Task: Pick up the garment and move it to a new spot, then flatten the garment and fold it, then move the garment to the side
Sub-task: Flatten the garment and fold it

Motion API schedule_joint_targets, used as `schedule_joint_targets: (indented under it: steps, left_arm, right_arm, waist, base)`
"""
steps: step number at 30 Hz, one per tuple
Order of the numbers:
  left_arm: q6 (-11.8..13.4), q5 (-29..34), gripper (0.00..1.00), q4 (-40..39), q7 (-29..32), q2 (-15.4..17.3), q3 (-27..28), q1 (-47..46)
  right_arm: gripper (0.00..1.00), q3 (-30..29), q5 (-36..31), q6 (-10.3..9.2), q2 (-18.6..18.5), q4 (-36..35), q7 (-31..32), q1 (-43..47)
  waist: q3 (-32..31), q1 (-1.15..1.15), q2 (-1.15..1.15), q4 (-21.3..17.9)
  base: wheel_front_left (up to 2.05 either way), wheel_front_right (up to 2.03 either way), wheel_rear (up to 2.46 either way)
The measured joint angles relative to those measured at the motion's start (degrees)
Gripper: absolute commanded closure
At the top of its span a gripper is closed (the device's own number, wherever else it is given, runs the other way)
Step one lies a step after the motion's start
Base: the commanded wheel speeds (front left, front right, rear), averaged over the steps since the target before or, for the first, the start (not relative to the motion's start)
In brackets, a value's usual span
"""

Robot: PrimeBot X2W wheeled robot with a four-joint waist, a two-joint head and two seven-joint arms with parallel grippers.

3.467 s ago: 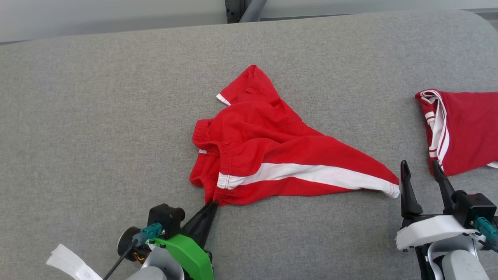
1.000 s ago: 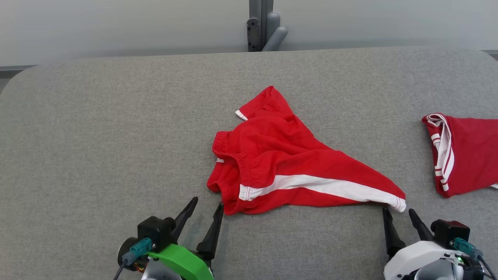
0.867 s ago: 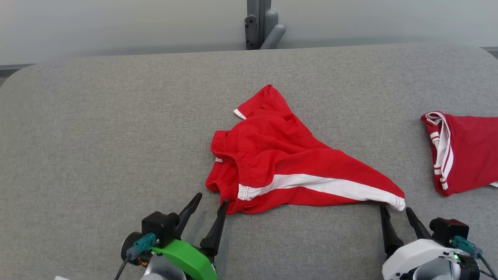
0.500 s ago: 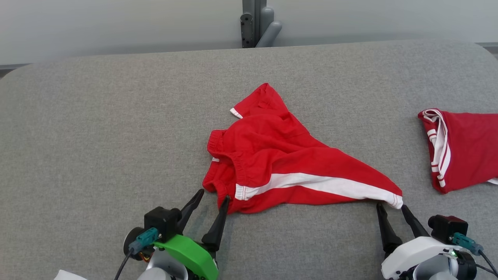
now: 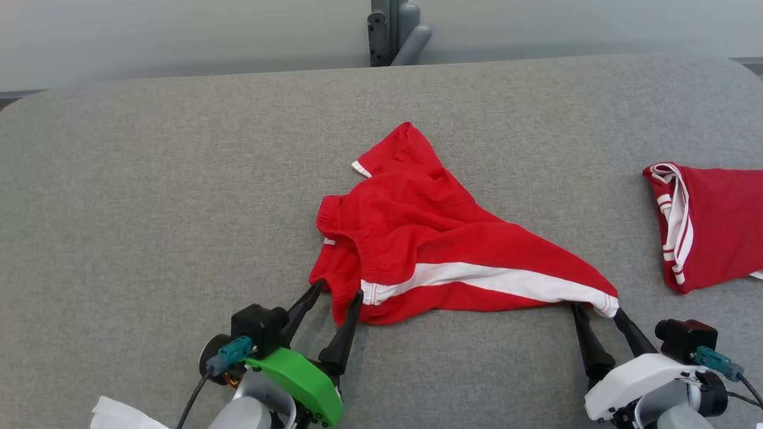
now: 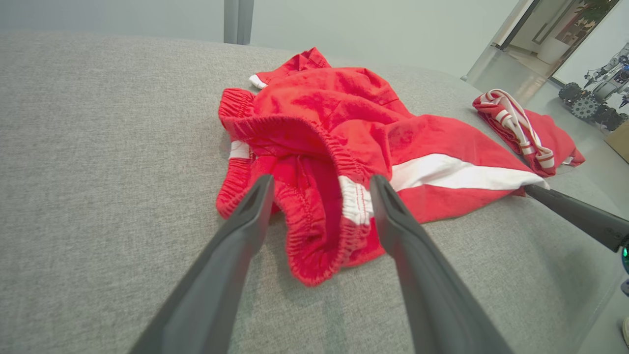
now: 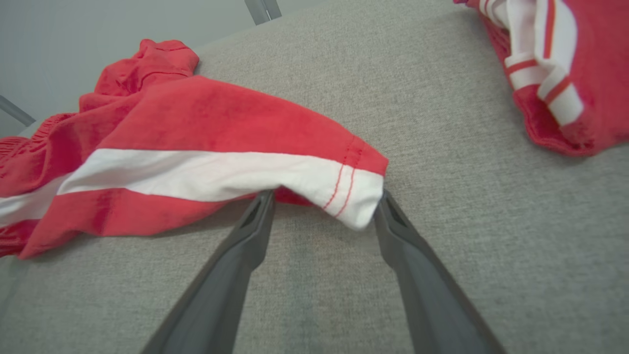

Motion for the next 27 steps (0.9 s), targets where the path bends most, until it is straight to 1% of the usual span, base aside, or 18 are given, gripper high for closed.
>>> schedule_joint_targets:
  steps: [15, 22, 27]
  left_arm:
    - [0.0, -0.53, 0.0, 0.41, -0.29, 0.38, -1.44, -0.76]
    - [0.0, -3.37, 0.0, -1.66, 2.57, 0.82, -3.03, -0.76]
    - [0.01, -3.72, 0.0, -0.26, 4.8, 1.25, -3.63, -2.12]
  right_arm:
    - [0.0, 3.68, 4.35, 0.0, -2.27, -0.79, -0.69, -0.78]
    - [0.0, 5.08, 6.21, 0.0, -4.0, -1.97, -0.79, -0.74]
    - [0.0, 6.23, 7.45, 0.0, -4.88, -2.25, -0.82, -0.97]
  waist:
    - [0.33, 0.0, 0.0, -0.96]
    - [0.48, 0.0, 0.0, -1.41]
    - [1.04, 0.0, 0.0, -1.78]
  base:
    - [0.0, 0.0, 0.0]
    - [0.0, 0.0, 0.0]
    - [0.0, 0.0, 0.0]
